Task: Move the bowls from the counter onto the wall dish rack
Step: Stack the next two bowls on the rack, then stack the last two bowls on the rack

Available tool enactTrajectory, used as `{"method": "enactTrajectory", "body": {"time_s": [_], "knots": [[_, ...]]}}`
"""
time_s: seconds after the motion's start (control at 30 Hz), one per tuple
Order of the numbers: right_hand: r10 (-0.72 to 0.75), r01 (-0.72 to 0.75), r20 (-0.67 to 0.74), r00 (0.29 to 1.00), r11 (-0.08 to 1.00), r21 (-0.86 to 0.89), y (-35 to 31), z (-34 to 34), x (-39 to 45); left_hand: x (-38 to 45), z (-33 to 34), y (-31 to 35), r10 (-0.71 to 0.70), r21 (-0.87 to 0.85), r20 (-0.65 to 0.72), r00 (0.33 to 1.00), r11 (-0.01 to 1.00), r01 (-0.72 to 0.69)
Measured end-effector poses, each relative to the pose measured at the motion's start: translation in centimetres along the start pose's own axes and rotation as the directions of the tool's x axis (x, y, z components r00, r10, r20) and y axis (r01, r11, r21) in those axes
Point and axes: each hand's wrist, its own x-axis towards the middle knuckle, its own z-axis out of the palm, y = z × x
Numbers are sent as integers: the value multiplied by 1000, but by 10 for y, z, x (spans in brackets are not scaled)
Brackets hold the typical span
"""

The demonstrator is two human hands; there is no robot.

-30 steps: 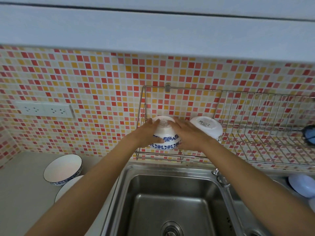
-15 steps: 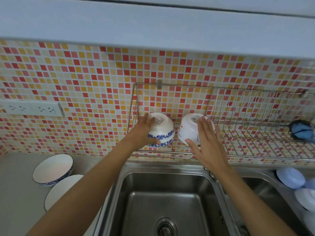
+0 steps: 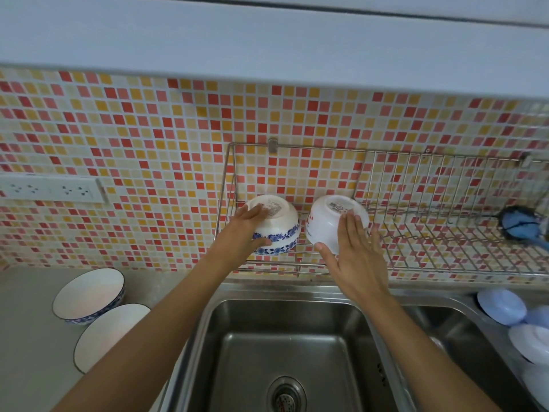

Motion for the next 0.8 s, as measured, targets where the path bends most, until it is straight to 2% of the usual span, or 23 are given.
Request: {"method": "enactTrajectory", "body": {"time_s": [0.2,0.3,0.4,0.47,0.53,0.6,0.67,0.73,0.8], "knots": [[15,-16,20,1000,1000,27,2,1,0,-7,-2,7,-11,2,-6,1000,1000,11],[-9,13,-38,999,993,113,3,-2,-1,-29,-5,15,-27,31,-65,998,999,29],[-67,132,-182,981,917,375,-11,-13,-22,-74,-8,19,52,46,-272,961,998,-41],[-88,274,-326,941,764,584,-40,-14,-52,-113,-10,14,66,34,-473,879,998,-56],[-108,378,-411,905,647,663,-77,0,-85,-156,-10,-1,-21,-13,-595,803,1000,17],[-163,359,-325,931,559,748,-117,23,-113,-198,-8,-22,-180,-87,-612,770,983,160],[-251,277,-167,954,512,813,-157,49,-132,-236,-6,-50,-308,-123,-591,745,948,294],[-316,130,39,948,497,858,-193,70,-141,-268,-6,-79,-405,-140,-557,725,906,399],[-338,-27,237,911,524,851,-227,89,-142,-291,-8,-109,-495,-173,-530,688,858,483]]}}
